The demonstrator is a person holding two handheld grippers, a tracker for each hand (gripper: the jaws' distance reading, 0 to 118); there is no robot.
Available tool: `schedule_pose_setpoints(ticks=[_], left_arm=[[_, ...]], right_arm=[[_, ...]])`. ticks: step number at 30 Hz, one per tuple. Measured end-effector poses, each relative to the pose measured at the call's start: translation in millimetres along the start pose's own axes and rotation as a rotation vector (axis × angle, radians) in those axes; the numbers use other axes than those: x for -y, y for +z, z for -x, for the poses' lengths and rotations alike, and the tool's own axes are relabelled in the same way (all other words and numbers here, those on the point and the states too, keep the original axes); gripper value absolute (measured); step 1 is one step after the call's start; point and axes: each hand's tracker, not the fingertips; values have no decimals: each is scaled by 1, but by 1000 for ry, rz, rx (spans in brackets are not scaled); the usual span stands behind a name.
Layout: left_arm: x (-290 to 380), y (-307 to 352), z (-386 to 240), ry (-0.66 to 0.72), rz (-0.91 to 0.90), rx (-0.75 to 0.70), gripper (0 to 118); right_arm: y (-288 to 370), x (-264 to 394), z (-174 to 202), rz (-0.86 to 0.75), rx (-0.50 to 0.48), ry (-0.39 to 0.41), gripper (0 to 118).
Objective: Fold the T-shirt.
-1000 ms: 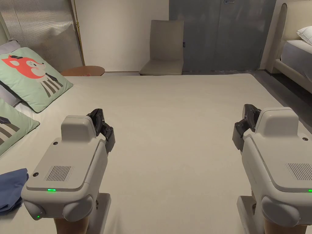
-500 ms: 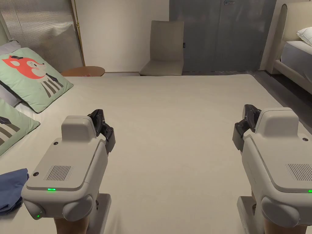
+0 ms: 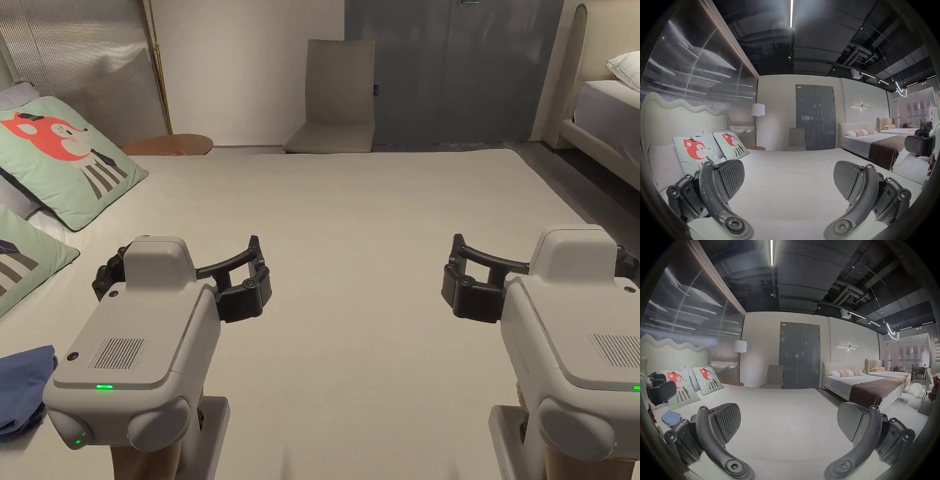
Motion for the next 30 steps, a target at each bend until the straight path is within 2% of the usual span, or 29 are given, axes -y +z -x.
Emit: schedule_pose_setpoints(ticks=[30], left_arm=[[-2,2,-3,-8,-8,-6,110]], right_arm=[[4,-5,1,-11,-13,6,117]])
